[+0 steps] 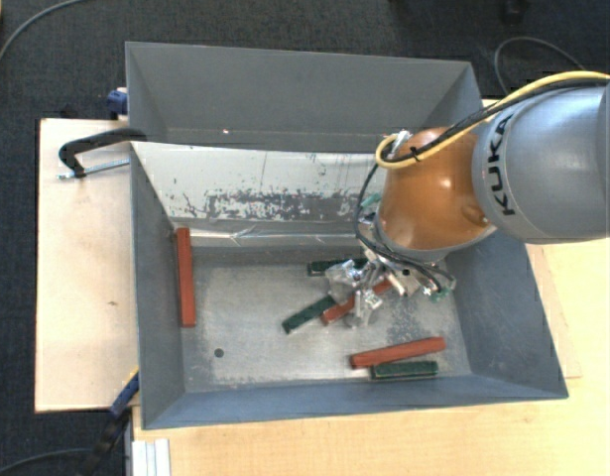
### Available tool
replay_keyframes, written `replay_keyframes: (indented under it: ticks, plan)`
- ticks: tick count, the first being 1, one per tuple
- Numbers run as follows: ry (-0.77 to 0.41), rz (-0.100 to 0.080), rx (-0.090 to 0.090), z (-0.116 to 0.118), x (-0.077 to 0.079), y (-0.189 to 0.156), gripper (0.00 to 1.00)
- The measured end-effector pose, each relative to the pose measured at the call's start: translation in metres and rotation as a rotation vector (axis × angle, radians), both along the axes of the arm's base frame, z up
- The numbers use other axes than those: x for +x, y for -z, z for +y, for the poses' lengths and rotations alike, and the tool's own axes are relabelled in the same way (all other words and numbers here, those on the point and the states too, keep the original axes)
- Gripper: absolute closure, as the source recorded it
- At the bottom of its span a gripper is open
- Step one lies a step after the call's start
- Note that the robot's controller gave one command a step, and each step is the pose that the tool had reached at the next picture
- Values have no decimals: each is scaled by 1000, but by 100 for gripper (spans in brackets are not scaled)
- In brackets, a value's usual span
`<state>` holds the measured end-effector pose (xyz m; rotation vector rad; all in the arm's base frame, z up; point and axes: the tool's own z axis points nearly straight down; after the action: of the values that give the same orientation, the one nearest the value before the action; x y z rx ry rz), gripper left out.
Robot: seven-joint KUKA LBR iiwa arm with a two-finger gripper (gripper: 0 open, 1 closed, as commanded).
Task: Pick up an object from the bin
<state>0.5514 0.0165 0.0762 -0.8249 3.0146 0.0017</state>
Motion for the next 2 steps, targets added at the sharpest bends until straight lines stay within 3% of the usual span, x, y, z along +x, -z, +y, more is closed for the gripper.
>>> replay_keyframes:
  ticks: [1, 2]
  plan:
    - [-529, 6, -9, -12, 11, -1, 100]
    - [-528, 8, -7, -12, 10, -1, 0]
